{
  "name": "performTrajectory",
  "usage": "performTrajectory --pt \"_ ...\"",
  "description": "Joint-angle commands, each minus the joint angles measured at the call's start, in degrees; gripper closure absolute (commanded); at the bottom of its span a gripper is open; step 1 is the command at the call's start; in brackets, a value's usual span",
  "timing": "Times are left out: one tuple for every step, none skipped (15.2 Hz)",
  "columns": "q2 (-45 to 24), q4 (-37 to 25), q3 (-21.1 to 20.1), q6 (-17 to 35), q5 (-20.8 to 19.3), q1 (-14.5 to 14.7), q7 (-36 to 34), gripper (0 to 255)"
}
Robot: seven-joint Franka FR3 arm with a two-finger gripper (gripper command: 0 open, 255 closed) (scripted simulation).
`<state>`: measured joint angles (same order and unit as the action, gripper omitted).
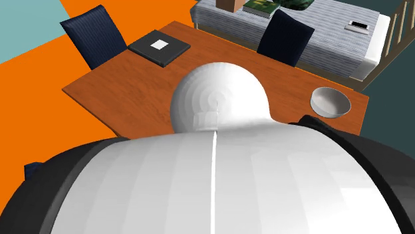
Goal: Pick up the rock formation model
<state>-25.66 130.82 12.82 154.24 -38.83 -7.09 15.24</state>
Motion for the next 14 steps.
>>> performTrajectory --pt "1.7 0.5 -0.3 -1.1 0.5 -0.1 0.8 255" --pt "2.5 0.7 -0.5 -1.7 0.8 -0.2 1.3 255" --pt "3.3 0.9 -0.6 -2.3 1.1 -0.3 1.7 255" --pt "4.1 1.1 -0.7 -2.8 1.4 -0.4 2.1 255" --pt "4.8 1.2 -0.9 -3.4 1.7 -0.4 2.6 255" --pt "5.6 1.4 -1.0 -4.0 2.0 -0.5 3.0 255" --pt "6.4 1.5 -1.1 -4.6 2.3 -0.5 3.5 255" --pt "7.1 1.7 -1.3 -5.2 2.7 -0.6 3.9 255" --pt "7.9 1.8 -1.4 -5.8 3.0 -0.6 4.4 255" --pt "8.6 1.9 -1.5 -6.4 3.3 -0.7 4.8 255" --pt "9.4 2.0 -1.6 -7.0 3.6 -0.7 5.3 255" --pt "10.1 2.0 -1.7 -7.6 3.9 -0.8 5.7 255" --pt "10.2 2.0 -1.7 -7.7 3.9 -0.8 5.8 255" --pt "10.2 2.0 -1.7 -7.7 3.9 -0.8 5.8 255"
